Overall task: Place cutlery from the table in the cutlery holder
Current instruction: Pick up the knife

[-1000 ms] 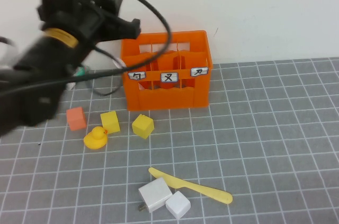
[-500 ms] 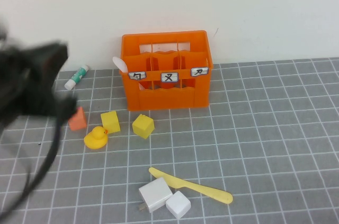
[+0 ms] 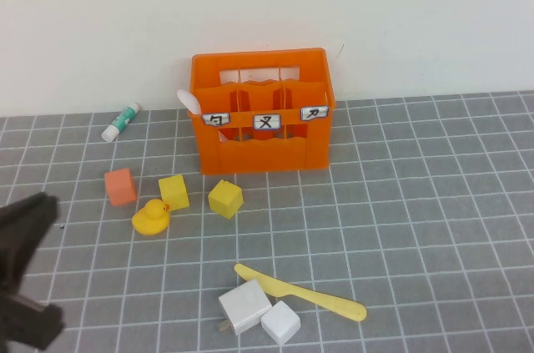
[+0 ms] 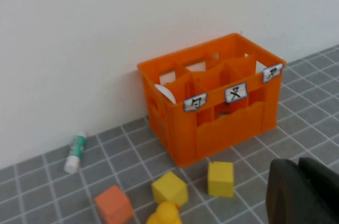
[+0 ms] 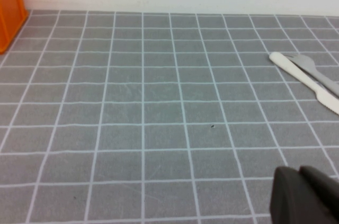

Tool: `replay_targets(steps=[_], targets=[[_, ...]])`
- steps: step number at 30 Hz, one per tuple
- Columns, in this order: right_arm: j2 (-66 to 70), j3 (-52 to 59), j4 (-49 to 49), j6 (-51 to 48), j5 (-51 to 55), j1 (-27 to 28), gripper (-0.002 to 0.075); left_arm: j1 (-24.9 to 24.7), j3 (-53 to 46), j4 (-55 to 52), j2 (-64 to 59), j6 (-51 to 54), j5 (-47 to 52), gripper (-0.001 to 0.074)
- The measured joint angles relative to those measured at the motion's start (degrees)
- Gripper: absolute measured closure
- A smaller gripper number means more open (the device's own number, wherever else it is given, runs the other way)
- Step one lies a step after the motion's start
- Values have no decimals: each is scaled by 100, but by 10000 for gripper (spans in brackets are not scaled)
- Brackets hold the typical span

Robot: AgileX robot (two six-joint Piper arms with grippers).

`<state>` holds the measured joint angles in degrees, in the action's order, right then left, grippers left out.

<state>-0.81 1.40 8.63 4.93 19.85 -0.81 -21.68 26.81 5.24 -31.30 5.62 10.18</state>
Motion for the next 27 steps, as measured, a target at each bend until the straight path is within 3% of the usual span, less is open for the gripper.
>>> replay_targets(steps=[10, 15, 21, 27], targets=[[0, 0, 0, 0, 0, 0, 729, 697, -197, -524, 1431, -562, 1400, 735], [0, 0, 0, 0, 0, 0, 729, 961, -736, -970, 2200, -629, 1377, 735], [0, 0, 0, 0, 0, 0, 729, 1698, -1519, -1110, 3090, -858, 1096, 736], [0, 0, 0, 0, 0, 0, 729, 2453, -2273, -947, 3195, -1444, 837, 736]])
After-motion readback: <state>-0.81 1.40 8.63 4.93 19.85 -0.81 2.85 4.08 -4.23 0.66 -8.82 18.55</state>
